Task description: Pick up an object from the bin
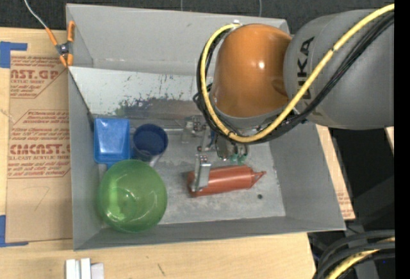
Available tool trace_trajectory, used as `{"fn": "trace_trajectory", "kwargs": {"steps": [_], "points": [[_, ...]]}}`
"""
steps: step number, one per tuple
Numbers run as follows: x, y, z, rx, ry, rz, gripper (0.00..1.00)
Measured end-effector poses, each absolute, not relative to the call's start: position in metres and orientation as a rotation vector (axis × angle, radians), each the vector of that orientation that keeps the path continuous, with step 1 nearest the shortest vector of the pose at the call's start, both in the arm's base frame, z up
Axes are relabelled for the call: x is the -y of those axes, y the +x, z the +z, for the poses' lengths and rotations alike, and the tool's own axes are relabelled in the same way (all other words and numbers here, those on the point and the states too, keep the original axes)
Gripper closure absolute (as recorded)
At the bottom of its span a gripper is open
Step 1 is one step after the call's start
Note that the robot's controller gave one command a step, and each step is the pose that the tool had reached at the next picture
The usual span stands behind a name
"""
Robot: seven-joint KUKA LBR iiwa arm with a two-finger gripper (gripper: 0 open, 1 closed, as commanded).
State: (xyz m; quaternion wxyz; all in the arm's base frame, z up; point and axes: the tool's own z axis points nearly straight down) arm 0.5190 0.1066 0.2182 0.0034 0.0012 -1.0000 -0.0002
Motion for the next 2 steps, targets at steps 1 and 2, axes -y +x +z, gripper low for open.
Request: {"fn": "trace_trajectory", "kwargs": {"steps": [1,2], "points": [[-0.106,0.521,0.223,3.143,0.0,-0.002,0.0],[-0.051,0.506,0.145,3.126,0.11,0.001,0.0]]}}
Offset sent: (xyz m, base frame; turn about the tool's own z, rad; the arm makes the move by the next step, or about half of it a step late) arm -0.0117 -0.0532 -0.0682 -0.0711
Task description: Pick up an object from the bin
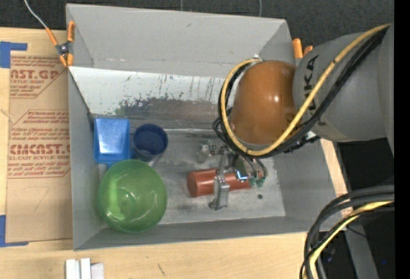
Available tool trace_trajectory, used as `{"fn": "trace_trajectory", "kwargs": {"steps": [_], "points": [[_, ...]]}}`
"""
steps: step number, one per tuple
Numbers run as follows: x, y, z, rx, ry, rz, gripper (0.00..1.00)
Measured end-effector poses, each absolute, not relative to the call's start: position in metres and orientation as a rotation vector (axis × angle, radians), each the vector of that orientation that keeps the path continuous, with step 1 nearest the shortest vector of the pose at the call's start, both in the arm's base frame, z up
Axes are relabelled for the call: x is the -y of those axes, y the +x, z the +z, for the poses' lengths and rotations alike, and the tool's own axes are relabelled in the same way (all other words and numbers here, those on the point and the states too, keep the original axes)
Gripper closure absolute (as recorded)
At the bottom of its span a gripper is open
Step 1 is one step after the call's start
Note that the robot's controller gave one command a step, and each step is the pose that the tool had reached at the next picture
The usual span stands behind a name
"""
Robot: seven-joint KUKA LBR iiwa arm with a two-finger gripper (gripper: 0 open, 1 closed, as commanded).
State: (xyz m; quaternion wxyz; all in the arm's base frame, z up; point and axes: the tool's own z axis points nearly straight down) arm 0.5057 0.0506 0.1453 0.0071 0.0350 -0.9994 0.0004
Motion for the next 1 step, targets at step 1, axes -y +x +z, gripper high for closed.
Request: {"fn": "trace_trajectory", "kwargs": {"steps": [1], "points": [[-0.0626,0.5149,0.1673,3.14,0.199,-0.003,0.0]]}}
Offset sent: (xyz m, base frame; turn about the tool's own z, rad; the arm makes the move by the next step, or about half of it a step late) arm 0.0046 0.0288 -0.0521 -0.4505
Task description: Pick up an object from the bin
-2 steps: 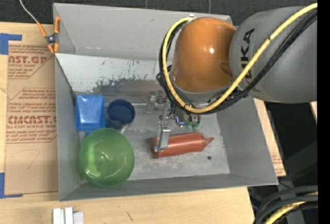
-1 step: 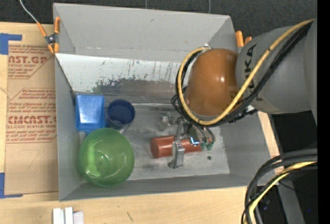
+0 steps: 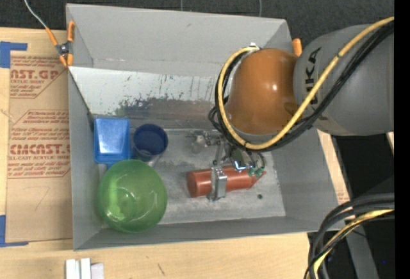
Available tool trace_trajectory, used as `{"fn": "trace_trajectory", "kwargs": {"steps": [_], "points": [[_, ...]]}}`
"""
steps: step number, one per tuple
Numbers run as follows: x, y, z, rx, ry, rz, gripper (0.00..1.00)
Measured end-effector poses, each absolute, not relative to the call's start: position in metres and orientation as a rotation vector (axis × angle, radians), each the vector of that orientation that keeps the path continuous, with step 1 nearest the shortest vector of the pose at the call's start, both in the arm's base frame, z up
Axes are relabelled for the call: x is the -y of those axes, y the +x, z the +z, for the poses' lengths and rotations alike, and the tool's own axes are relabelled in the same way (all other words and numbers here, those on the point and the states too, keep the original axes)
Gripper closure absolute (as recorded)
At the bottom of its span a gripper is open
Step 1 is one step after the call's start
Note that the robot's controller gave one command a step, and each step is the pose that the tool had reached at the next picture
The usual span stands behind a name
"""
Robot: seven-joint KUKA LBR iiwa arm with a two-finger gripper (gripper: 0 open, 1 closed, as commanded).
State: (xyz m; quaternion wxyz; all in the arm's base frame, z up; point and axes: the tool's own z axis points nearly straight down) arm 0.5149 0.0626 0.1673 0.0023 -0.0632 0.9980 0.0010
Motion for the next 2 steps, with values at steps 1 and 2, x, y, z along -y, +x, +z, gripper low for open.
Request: {"fn": "trace_trajectory", "kwargs": {"steps": [1,2], "points": [[-0.079,0.511,0.098,-3.058,-0.77,0.005,0.0],[-0.056,0.517,0.074,-3.032,-0.808,0.003,0.0]]}}
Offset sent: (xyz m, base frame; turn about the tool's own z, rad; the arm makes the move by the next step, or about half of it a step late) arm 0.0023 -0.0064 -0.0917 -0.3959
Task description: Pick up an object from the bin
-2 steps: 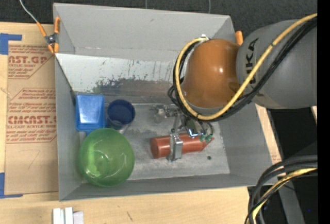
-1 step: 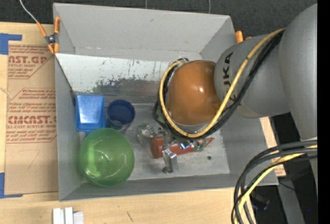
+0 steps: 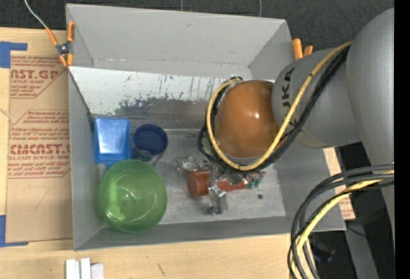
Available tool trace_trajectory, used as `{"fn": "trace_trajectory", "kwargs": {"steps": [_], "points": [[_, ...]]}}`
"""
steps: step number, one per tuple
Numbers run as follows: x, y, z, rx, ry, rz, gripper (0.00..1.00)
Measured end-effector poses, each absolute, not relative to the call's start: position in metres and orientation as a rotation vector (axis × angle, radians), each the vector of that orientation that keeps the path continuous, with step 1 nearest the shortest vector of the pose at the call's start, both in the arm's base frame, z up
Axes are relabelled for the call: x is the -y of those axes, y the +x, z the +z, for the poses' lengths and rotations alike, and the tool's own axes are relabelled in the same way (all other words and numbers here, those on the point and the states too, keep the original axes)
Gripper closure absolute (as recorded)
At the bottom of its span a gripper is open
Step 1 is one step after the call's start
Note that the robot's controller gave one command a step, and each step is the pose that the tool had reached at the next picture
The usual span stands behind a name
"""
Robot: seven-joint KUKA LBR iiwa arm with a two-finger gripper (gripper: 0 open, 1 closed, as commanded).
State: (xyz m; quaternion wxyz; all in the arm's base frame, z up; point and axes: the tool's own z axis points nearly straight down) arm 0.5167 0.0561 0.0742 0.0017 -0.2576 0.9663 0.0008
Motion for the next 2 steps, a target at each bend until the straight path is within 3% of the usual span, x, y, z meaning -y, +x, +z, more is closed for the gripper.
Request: {"fn": "trace_trajectory", "kwargs": {"steps": [1,2], "points": [[-0.03,0.563,0.083,-3.081,-0.661,0.005,0.0],[-0.025,0.59,0.087,-2.965,-1.021,0.006,1.0]]}}
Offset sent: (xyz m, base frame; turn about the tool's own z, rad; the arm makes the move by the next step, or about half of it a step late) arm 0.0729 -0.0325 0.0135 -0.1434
